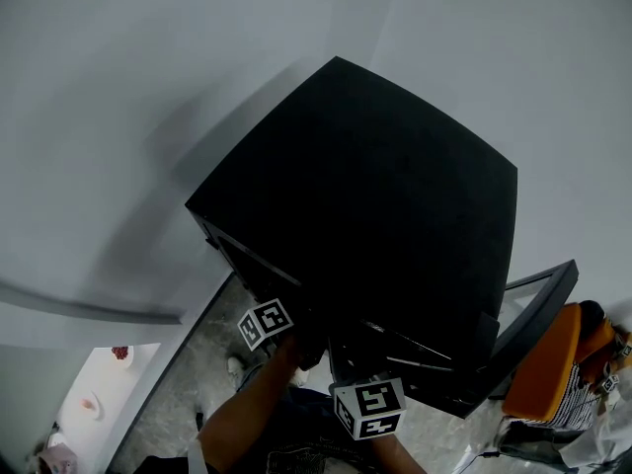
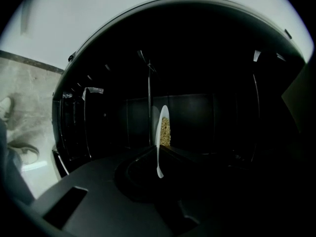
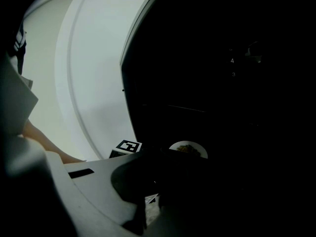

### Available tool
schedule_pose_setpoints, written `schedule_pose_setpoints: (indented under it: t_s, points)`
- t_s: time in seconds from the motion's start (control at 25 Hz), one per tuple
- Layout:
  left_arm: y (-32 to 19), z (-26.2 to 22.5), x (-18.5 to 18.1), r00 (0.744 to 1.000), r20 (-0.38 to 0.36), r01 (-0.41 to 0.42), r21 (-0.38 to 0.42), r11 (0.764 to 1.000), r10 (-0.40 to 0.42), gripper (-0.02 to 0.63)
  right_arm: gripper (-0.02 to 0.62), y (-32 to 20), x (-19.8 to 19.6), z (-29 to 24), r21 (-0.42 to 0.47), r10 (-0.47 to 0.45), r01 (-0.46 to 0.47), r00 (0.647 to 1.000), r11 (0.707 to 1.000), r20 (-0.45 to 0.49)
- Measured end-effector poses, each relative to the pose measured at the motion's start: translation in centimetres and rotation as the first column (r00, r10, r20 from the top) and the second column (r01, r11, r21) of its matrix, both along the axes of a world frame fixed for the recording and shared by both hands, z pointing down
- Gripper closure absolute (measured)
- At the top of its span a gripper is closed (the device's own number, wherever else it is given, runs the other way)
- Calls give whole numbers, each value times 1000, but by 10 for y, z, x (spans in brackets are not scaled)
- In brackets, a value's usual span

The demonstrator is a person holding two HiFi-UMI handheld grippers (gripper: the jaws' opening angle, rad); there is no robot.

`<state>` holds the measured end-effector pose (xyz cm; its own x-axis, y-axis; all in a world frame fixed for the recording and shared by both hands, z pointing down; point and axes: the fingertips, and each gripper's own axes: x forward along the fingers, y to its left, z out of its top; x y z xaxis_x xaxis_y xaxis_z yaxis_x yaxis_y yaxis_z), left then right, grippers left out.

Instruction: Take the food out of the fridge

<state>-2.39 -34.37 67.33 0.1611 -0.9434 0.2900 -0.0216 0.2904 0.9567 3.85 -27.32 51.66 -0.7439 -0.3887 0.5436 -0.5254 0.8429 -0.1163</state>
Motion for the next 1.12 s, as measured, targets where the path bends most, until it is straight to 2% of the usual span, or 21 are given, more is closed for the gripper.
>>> schedule_pose_setpoints:
  t_s: [0.52,1.0,1.12]
  points:
    - [12,-20,-11,999,-30,48,109,993,-45,588,574,0,1,-6,-22,19,-18,999,1000,37]
    - [61,-70,-11,1000,-9,-14,178,984,16,587,574,19,-5,-25,-20,109,-108,990,994,86]
    - [72,-88,-14,999,-2,-32,216,976,33,588,574,29,-11,-33,-9,131,-131,986,991,101]
